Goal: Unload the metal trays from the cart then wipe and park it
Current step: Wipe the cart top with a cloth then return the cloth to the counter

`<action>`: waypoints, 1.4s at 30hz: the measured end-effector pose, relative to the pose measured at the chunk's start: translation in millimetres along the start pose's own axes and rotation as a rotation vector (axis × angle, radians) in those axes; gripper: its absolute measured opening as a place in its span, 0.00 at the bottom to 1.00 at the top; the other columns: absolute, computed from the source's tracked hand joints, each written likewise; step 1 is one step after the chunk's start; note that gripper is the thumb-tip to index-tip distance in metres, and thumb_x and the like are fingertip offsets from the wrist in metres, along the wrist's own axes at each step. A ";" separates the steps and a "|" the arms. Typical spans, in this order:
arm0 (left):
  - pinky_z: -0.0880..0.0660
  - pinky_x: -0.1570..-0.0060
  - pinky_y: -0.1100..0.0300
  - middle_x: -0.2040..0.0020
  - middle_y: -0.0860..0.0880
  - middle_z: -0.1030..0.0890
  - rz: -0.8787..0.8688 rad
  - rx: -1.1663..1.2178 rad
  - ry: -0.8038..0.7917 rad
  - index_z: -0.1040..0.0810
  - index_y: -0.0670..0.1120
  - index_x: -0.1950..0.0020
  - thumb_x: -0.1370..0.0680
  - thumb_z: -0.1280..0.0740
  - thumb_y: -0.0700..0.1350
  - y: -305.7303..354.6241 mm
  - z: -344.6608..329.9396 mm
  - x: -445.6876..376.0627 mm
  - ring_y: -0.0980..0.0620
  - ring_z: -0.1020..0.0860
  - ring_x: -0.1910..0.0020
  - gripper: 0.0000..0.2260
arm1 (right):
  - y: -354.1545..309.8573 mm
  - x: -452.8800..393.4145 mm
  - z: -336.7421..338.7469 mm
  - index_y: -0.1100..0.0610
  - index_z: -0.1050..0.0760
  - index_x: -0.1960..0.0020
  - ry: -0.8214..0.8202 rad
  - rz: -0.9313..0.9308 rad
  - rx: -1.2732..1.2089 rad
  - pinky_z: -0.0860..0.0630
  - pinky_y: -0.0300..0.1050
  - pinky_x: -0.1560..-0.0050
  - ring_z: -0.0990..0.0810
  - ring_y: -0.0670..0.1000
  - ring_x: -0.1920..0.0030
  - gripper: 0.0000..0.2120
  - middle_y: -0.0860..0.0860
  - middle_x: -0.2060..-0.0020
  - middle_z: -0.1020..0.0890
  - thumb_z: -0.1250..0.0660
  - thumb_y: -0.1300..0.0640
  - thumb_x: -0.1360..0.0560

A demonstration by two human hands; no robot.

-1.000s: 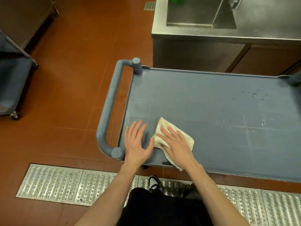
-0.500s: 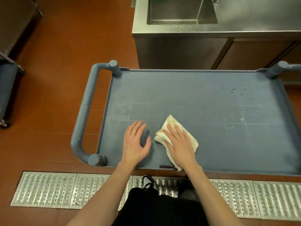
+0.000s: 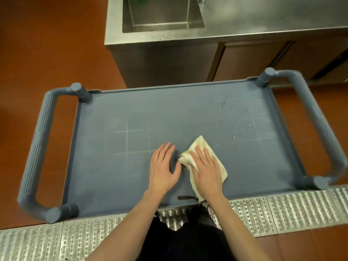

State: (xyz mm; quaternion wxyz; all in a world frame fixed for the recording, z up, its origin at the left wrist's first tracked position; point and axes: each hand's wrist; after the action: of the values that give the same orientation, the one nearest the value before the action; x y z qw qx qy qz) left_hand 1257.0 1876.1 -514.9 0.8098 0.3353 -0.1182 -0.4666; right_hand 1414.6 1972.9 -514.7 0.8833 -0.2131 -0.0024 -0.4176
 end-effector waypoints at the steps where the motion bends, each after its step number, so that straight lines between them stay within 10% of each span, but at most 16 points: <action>1: 0.35 0.23 0.40 0.23 0.46 0.26 0.003 0.001 -0.007 0.25 0.43 0.23 0.20 0.27 0.47 4.4 -5.0 -3.4 0.44 0.32 0.20 0.25 | 7.8 0.4 2.1 0.46 0.36 0.17 0.011 -0.014 0.006 0.46 0.55 0.18 0.44 0.55 0.15 0.25 0.47 0.16 0.39 0.48 0.49 0.14; 12: 0.36 0.21 0.43 0.23 0.45 0.26 0.076 -0.065 0.043 0.25 0.42 0.23 0.21 0.32 0.52 37.9 -49.7 -30.8 0.41 0.32 0.21 0.28 | 84.7 0.1 25.8 0.47 0.34 0.19 0.139 -0.133 0.008 0.40 0.57 0.19 0.40 0.57 0.16 0.26 0.47 0.17 0.35 0.35 0.56 0.15; 19: 0.37 0.22 0.42 0.21 0.45 0.27 0.193 -0.106 0.083 0.27 0.44 0.22 0.22 0.37 0.58 46.3 -62.3 -42.4 0.43 0.32 0.20 0.31 | 126.6 1.4 49.8 0.49 0.29 0.21 0.207 -0.210 0.006 0.38 0.59 0.20 0.38 0.57 0.17 0.26 0.49 0.19 0.32 0.48 0.46 0.16; 42: 0.35 0.23 0.40 0.22 0.43 0.27 0.152 -0.199 0.125 0.27 0.42 0.22 0.20 0.35 0.55 47.9 -73.7 -43.7 0.40 0.32 0.21 0.29 | 224.8 -17.0 102.3 0.58 0.27 0.23 0.365 -0.350 -0.047 0.36 0.65 0.22 0.35 0.63 0.19 0.25 0.59 0.22 0.28 0.43 0.51 0.17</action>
State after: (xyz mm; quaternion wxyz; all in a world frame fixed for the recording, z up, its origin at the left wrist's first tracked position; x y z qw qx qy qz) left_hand 1303.1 1960.8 -533.4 0.8778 0.2719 -0.0454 -0.3917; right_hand 1587.3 2150.1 -509.0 0.7782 -0.1510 0.1302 -0.5956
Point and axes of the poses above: each hand's wrist, its own x-axis away from the middle knuckle, its own z-axis out of the back of the hand, y = z × x
